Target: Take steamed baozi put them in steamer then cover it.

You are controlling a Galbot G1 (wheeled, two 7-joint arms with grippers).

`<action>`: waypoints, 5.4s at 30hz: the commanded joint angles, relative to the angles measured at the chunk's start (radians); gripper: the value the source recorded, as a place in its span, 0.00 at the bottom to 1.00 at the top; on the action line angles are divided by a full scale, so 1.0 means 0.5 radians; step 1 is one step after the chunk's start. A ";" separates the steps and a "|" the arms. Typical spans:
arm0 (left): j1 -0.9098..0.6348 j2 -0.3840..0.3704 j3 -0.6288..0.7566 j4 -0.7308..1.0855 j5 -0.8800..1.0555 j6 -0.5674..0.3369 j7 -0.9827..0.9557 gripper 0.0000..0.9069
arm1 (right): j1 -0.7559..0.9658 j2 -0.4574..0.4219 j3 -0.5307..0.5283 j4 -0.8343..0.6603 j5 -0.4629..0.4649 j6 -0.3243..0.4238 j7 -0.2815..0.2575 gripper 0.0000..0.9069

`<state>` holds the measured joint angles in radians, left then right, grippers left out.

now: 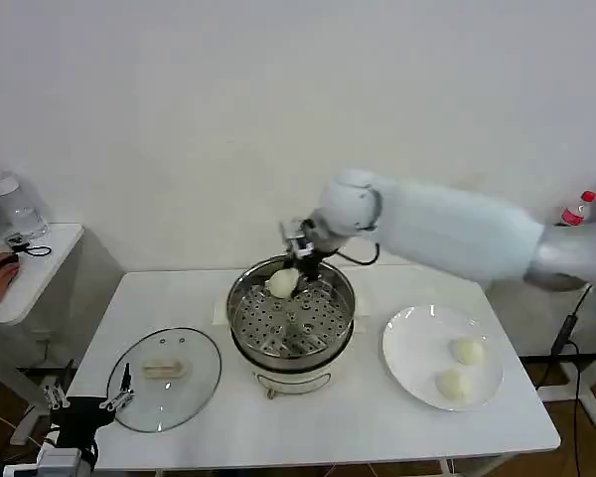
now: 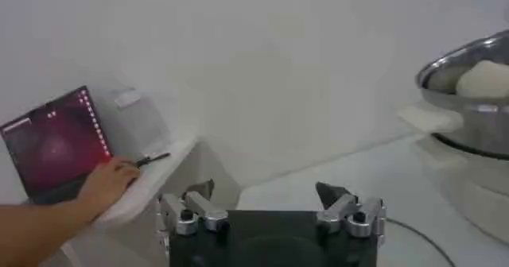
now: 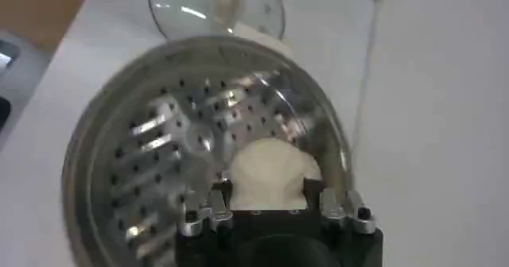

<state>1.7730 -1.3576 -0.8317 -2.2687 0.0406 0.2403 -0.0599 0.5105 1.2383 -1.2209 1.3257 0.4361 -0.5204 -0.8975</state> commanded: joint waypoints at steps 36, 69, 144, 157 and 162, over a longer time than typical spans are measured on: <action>-0.021 0.019 -0.026 0.007 -0.013 0.000 0.006 1.00 | 0.287 -0.249 -0.062 0.244 0.019 -0.047 -0.025 1.00; 0.039 0.036 0.125 0.049 0.078 -0.003 0.008 1.00 | -1.328 -2.003 1.027 0.809 -1.131 0.729 -0.476 1.00; -0.011 0.045 0.099 0.104 0.088 -0.002 0.009 1.00 | -0.172 -1.209 0.719 0.182 -0.771 0.635 -0.486 0.69; -0.009 0.034 0.069 0.098 0.090 0.002 0.010 1.00 | 0.189 -0.475 0.408 0.139 -0.654 0.575 -0.428 0.69; 0.016 0.026 0.028 0.075 0.087 0.003 0.011 1.00 | 0.040 -0.238 0.378 0.113 -0.663 0.578 -0.412 0.70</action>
<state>1.7736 -1.3417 -0.8015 -2.2242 0.0849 0.2410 -0.0551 0.4800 0.8707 -0.9553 1.4008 0.0745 -0.2267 -1.1109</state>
